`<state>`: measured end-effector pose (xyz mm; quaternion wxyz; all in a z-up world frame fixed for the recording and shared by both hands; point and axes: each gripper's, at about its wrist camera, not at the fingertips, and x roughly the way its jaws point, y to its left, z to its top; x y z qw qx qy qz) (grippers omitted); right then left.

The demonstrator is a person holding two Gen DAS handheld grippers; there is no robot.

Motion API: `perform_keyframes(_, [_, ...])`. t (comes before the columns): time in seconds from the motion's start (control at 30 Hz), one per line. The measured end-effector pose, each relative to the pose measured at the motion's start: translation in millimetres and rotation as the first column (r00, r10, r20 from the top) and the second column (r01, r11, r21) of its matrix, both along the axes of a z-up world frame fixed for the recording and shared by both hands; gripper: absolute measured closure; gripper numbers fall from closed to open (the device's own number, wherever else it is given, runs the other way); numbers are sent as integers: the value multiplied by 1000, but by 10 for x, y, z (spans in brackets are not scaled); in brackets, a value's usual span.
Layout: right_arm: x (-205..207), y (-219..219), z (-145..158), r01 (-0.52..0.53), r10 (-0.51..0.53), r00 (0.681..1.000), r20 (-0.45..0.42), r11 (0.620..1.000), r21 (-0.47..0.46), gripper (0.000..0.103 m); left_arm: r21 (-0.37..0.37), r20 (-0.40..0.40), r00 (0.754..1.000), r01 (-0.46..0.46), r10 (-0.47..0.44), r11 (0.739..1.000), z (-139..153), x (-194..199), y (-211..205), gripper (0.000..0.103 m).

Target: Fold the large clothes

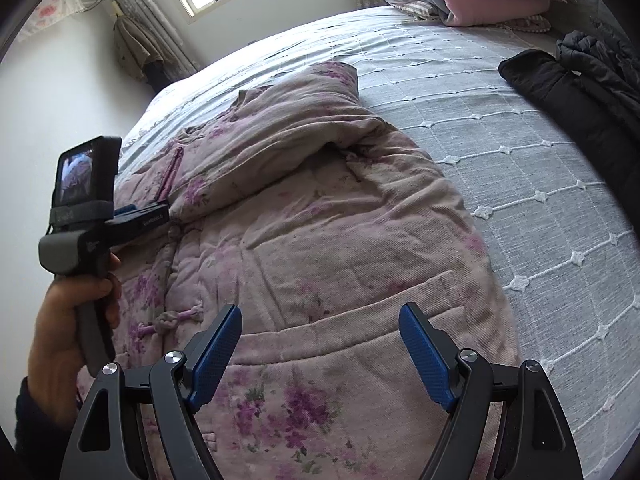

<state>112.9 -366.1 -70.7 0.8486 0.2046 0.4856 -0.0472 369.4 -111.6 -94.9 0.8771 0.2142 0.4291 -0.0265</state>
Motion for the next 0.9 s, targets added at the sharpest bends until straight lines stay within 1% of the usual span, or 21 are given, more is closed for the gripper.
perform_keyframes(0.07, [0, 13, 7, -5, 5, 1000, 4, 1000, 0, 21, -3, 22, 1000, 14, -14, 1000, 133, -24, -9, 76])
perform_keyframes(0.13, [3, 16, 4, -7, 7, 1000, 3, 1000, -2, 21, -38, 70, 998, 11, -9, 999, 366, -38, 28, 77])
perform_keyframes(0.17, [2, 9, 2, -5, 5, 1000, 3, 1000, 0, 21, -86, 98, 995, 8, 1, 996, 561, -45, 71, 78])
perform_keyframes(0.2, [1, -1, 0, -1, 1, 1000, 3, 1000, 6, 21, -122, 108, 994, 5, 9, 992, 681, -49, 104, 78])
perform_keyframes(0.23, [-1, -13, 0, 4, -4, 1000, 3, 1000, 12, 21, -197, 118, 993, -2, 26, 980, 890, -42, 163, 78])
perform_keyframes(0.27, [-3, -24, 5, 7, -7, 1000, 4, 1000, 18, 21, -250, 123, 992, -6, 38, 968, 1027, -39, 199, 79])
perform_keyframes(0.3, [-6, -34, 10, 10, -10, 1000, 8, 1000, 25, 21, -322, 128, 990, -8, 51, 947, 1204, -40, 237, 79])
perform_keyframes(0.33, [-9, -39, 16, 11, -11, 1000, 12, 999, 31, 21, -368, 132, 990, -6, 58, 930, 1304, -49, 255, 79])
perform_keyframes(0.4, [-11, -47, 22, 13, -14, 1000, 17, 999, 38, 21, -488, 152, 987, 27, 55, 872, 1576, -126, 238, 79])
perform_keyframes(0.47, [-7, -62, 17, 18, -18, 1000, 18, 999, 38, 21, -566, 175, 984, 65, 43, 822, 1725, -238, 169, 79])
perform_keyframes(0.5, [-9, -69, 16, 23, -23, 1000, 18, 999, 39, 21, -606, 183, 982, 85, 35, 791, 1778, -300, 104, 79])
perform_keyframes(0.53, [-13, -78, 19, 27, -28, 999, 22, 999, 43, 21, -630, 183, 983, 94, 30, 771, 1790, -351, 45, 79])
perform_keyframes(0.57, [-14, -82, 23, 30, -31, 999, 26, 999, 45, 21, -661, 175, 984, 100, 24, 743, 1793, -380, -42, 79])
perform_keyframes(0.63, [-22, -105, 37, 38, -40, 999, 33, 998, 49, 21, -698, 149, 989, 100, 8, 709, 1726, -377, -247, 79])
perform_keyframes(0.7, [-31, -149, 46, 54, -56, 998, 38, 997, 50, 21, -715, 128, 992, 100, -11, 691, 1618, -330, -426, 81])
perform_keyframes(0.73, [-34, -171, 43, 61, -63, 997, 38, 997, 52, 21, -727, 100, 995, 84, -16, 682, 1499, -278, -550, 82])
perform_keyframes(0.77, [-36, -205, 37, 73, -75, 997, 36, 996, 57, 21, -730, 79, 997, 72, -21, 680, 1391, -230, -620, 83])
perform_keyframes(0.8, [-37, -235, 29, 82, -84, 996, 33, 995, 62, 21, -728, 51, 998, 56, -27, 683, 1238, -163, -717, 83])
perform_keyframes(0.83, [-35, -255, 23, 89, -91, 995, 31, 994, 66, 21, -723, 31, 999, 44, -32, 690, 1107, -119, -764, 85])
perform_keyframes(0.87, [-36, -290, 12, 101, -103, 994, 26, 992, 71, 21, -709, -7, 999, 23, -39, 705, 908, -50, -863, 92])
perform_keyframes(0.9, [-36, -307, 11, 108, -110, 994, 22, 991, 75, 21, -704, -34, 998, 10, -48, 710, 745, -19, -908, 94])
